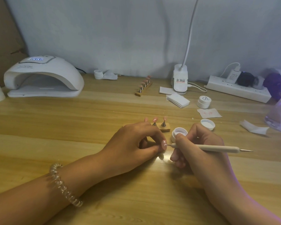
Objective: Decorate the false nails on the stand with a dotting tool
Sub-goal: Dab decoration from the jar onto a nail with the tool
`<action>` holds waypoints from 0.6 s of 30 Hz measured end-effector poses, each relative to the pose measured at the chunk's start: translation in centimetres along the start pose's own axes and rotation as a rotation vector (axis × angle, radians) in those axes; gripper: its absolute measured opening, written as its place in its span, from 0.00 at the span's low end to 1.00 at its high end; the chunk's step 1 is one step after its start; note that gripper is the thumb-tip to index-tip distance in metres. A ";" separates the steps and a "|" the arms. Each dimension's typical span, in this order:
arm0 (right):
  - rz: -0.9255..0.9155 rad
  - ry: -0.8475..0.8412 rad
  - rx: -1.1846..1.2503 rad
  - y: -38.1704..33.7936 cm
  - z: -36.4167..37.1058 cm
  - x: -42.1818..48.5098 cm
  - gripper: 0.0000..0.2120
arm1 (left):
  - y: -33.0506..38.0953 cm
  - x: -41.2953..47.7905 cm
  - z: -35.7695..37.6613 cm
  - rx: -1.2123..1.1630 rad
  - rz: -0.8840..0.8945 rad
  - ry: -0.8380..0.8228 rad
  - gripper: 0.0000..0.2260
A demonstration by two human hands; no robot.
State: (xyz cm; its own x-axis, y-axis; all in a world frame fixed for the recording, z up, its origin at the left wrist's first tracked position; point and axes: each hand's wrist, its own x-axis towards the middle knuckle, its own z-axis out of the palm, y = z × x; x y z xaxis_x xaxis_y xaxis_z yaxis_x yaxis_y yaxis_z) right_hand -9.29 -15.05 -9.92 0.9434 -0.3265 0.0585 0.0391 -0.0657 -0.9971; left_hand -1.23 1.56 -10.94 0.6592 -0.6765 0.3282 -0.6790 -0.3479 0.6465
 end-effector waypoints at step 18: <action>-0.165 0.194 -0.116 0.4 -2.0 2.1 0.16 | 0.2 0.0 -0.1 -0.013 -0.032 0.002 0.03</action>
State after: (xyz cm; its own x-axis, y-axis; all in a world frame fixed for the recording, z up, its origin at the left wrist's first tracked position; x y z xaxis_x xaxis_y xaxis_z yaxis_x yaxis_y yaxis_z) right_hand -7.96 -17.63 -10.13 0.8462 -0.4763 0.2389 0.1383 -0.2366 -0.9617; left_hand -1.37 1.55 -10.79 0.6815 -0.6637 0.3083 -0.6529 -0.3611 0.6658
